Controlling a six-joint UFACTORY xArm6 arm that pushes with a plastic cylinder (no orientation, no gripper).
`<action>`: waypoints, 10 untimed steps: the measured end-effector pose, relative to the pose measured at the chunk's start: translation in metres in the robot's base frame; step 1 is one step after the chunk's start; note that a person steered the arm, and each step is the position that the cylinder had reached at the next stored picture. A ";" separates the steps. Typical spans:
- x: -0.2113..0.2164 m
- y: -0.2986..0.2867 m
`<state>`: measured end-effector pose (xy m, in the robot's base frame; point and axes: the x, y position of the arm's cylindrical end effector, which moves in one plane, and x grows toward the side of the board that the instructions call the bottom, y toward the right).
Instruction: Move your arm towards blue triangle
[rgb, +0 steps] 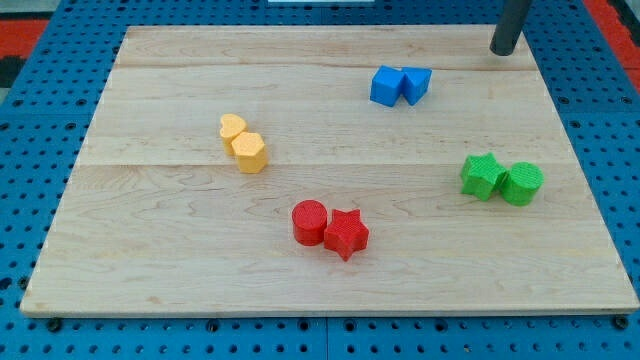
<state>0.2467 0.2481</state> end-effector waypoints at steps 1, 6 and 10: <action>0.000 0.000; 0.000 -0.022; 0.037 -0.071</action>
<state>0.2838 0.1766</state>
